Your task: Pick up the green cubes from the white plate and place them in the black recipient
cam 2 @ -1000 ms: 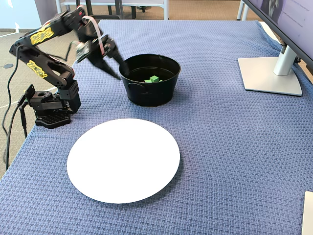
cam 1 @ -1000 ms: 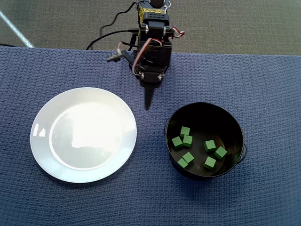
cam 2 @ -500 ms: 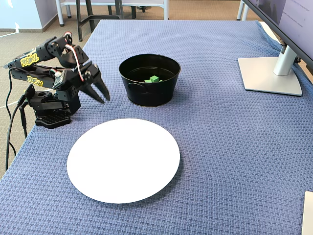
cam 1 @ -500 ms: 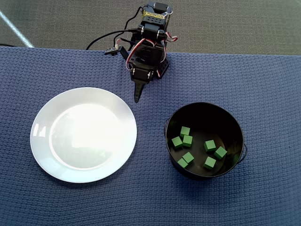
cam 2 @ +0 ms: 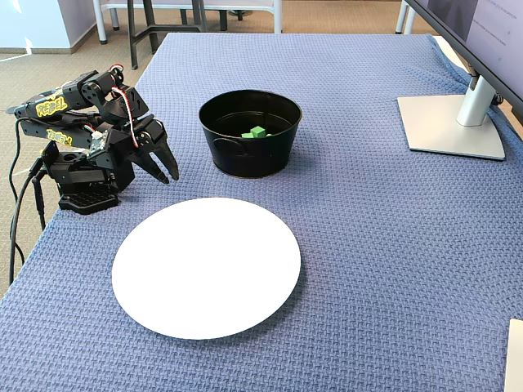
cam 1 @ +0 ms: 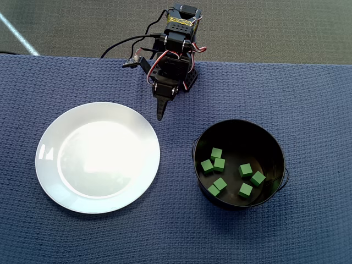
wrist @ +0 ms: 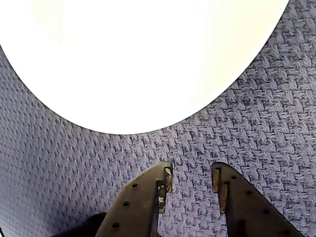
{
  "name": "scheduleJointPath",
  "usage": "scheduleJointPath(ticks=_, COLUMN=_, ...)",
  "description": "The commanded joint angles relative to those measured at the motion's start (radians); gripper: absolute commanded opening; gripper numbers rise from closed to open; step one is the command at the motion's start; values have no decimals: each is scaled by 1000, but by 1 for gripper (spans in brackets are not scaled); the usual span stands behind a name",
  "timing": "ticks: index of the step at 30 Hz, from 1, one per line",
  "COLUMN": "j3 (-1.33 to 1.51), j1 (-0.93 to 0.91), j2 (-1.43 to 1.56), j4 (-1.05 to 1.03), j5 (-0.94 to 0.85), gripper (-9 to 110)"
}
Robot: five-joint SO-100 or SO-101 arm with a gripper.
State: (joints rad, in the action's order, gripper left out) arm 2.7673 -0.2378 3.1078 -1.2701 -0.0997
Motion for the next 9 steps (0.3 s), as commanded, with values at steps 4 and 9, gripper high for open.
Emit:
scheduleJointPath(ticks=4, j3=-6, j1=0, j2=6, j4=-15, j5=-20, gripper=0)
scheduleJointPath(ticks=9, j3=-3, j1=5, j2=6, j4=-12, j5=-25, gripper=0)
